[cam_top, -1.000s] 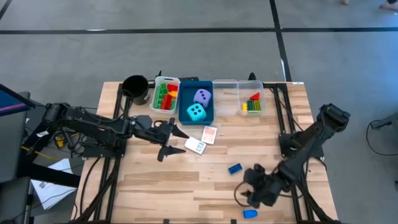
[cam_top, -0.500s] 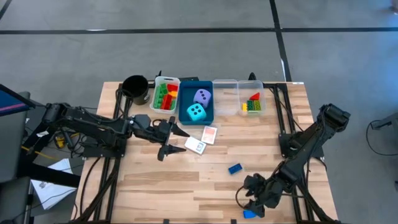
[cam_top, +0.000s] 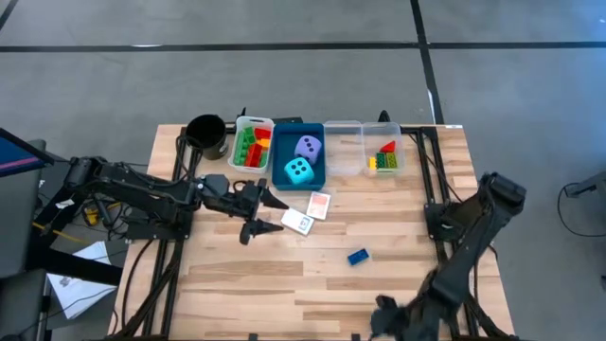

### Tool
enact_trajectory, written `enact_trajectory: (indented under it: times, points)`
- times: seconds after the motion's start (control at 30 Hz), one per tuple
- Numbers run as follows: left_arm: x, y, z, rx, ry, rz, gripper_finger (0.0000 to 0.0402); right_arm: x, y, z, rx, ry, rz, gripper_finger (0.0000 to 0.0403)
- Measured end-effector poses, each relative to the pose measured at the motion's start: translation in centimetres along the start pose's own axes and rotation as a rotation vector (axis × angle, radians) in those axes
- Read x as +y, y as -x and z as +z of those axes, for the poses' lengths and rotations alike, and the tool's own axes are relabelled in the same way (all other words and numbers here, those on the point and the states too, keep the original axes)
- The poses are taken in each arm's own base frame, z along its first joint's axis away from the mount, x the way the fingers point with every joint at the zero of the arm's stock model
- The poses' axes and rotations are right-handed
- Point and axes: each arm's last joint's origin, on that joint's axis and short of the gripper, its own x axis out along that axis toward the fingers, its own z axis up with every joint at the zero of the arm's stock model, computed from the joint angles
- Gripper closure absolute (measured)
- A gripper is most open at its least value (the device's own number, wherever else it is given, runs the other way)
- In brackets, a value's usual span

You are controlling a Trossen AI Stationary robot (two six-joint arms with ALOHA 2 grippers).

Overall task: Pick & Place Toys
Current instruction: Put the large blue game piece into the white bin

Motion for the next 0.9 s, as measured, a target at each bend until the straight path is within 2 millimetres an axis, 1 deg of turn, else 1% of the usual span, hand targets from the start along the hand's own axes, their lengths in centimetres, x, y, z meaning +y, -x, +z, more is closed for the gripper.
enact_trajectory:
  times: [0.17,0.23,0.3,0.43,0.57,0.63,0.77,0.9]
  points:
    - [-0.8,-0.1,-0.2,0.008,0.024,-0.031,0.0105,3.8,-2.0,1.1,0.217,0.047,-0.180,0.0155]
    - [-1.3,-0.1,-0.3,0.010,0.050,-0.032,0.0105,4.9,-2.8,1.7,0.284,0.059,-0.270,0.0159]
    - [-1.9,-0.1,-0.5,0.007,0.068,-0.024,0.0105,5.5,-3.8,2.0,0.348,0.071,-0.361,0.0163]
    - [-3.2,-0.1,-0.8,0.008,0.065,-0.024,0.0105,5.8,-5.5,2.0,0.467,0.089,-0.528,0.0169]
    - [-4.2,0.0,-1.1,0.015,0.061,-0.048,0.0105,5.4,-6.4,2.2,0.553,0.091,-0.641,0.0172]
    - [-4.6,0.0,-1.2,0.018,0.057,-0.057,0.0105,5.5,-6.4,2.3,0.540,0.102,-0.658,0.0174]
    - [-5.1,0.1,-1.4,0.023,0.052,-0.075,0.0105,5.6,-6.2,3.1,0.456,0.118,-0.661,0.0174]
    - [-5.3,0.1,-1.4,0.024,0.050,-0.080,0.0105,5.0,-5.9,4.1,0.422,0.041,-0.685,0.0174]
